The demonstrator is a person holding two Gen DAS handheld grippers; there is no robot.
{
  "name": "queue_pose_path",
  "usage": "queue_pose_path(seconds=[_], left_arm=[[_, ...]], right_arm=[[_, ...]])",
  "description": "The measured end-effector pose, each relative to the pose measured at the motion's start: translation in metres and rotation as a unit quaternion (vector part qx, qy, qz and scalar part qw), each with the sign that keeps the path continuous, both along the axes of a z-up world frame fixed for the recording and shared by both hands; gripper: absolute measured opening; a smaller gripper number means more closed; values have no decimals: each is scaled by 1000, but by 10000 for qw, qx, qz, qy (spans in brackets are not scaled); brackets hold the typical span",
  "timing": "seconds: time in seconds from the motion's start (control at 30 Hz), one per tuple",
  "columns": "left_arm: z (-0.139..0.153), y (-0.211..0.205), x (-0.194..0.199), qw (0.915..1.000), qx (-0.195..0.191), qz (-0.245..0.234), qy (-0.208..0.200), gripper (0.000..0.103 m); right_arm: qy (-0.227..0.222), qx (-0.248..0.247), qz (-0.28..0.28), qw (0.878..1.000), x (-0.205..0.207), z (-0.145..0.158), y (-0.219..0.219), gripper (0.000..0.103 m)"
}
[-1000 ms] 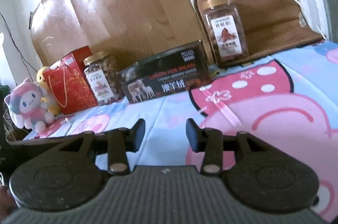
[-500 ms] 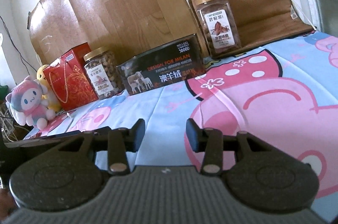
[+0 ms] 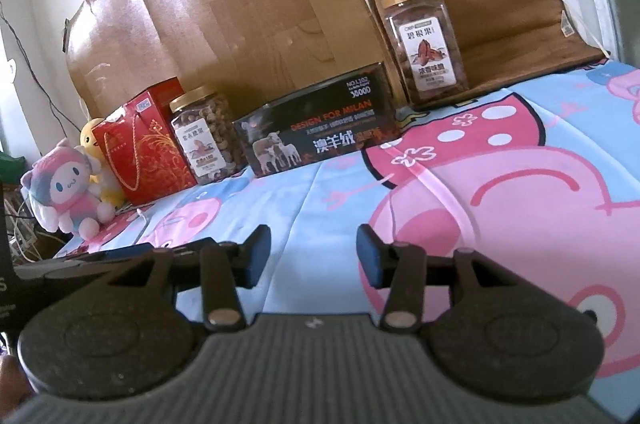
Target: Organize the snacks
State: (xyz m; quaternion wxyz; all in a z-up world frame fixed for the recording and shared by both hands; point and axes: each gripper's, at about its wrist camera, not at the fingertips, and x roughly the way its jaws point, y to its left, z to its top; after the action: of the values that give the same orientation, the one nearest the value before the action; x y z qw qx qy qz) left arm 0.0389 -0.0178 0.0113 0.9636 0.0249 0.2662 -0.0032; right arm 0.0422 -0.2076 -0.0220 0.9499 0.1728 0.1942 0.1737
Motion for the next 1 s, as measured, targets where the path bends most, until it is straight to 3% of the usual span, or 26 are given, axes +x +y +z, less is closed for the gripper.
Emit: queue_pose_path(seconds=[0.37,0.67,1.0], left_arm=[[0,4,4,10000,-62,-15,55,83],[-2,7,12,9995,-214,-87,217,84],[-2,7,12,9994,-252,-107,219,86]], right_arm=[[-34,143,11,9999,-1,-1,-4,53],[223,709,-153,9971,11,-5,-19,53],[201,431,-158,9987,11,-3,-12,54]])
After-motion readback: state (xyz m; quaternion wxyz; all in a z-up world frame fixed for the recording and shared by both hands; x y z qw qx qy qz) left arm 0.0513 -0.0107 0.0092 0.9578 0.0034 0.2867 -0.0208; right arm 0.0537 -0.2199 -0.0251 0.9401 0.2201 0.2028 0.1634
